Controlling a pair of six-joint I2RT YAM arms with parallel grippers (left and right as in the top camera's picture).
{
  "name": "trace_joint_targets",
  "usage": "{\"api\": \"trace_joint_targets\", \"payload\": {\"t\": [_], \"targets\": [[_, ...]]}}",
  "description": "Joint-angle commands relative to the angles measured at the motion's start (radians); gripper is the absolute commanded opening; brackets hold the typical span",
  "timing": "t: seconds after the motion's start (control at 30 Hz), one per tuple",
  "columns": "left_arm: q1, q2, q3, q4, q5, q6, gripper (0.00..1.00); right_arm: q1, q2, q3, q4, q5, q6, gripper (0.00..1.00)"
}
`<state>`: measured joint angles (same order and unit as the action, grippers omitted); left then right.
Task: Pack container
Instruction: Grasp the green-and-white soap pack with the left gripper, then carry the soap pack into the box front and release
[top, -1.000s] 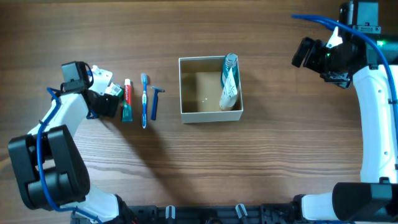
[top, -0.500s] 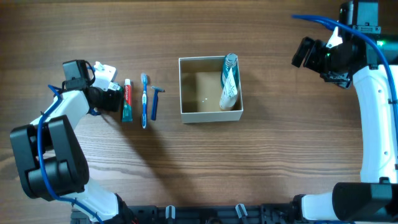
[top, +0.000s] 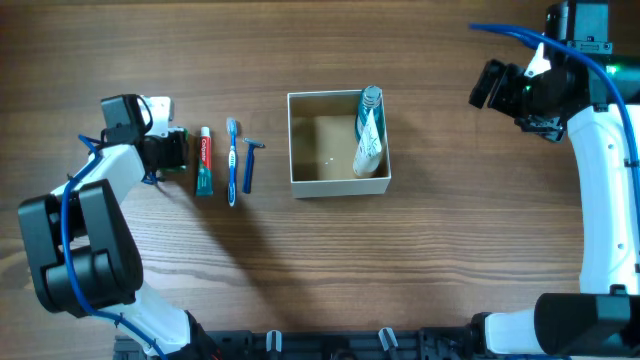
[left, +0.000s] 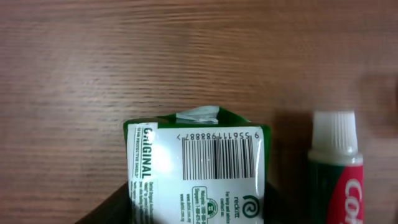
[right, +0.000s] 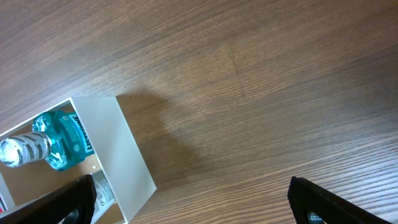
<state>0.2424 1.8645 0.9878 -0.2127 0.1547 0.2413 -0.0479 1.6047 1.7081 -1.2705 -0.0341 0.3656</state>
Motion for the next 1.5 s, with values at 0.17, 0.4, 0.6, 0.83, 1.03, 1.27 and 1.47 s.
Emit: {"api": "trace_joint_targets", "payload": {"t": [0.17, 0.4, 0.6, 0.83, 1.03, 1.27, 1.47], "targets": [[-0.005, -0.038, -0.008, -0.102, 0.01, -0.307, 0.42, -0.002, 0.006, -0.001, 0.002, -0.012, 0.003, 1.0], [-0.093, -0.313, -0.008, -0.232, 0.041, -0.322, 0.4, -0.002, 0.006, -0.001, 0.002, -0.012, 0.003, 1.0], [-0.383, -0.584, -0.008, -0.265, 0.036, -0.448, 0.4, -0.002, 0.006, -0.001, 0.002, -0.012, 0.003, 1.0], [-0.724, -0.571, -0.008, -0.142, -0.149, -0.585, 0.41, -0.002, 0.006, -0.001, 0.002, -0.012, 0.003, 1.0], [-0.798, -0.35, -0.008, 0.058, -0.194, -0.713, 0.44, -0.002, 0.006, -0.001, 0.002, -0.012, 0.003, 1.0], [-0.801, -0.179, -0.008, 0.152, -0.171, -0.729, 0.51, -0.002, 0.006, -0.001, 0.002, -0.012, 0.003, 1.0], [-0.801, -0.184, -0.008, 0.206, -0.103, -0.729, 0.55, -0.002, 0.006, -0.001, 0.002, -0.012, 0.003, 1.0]]}}
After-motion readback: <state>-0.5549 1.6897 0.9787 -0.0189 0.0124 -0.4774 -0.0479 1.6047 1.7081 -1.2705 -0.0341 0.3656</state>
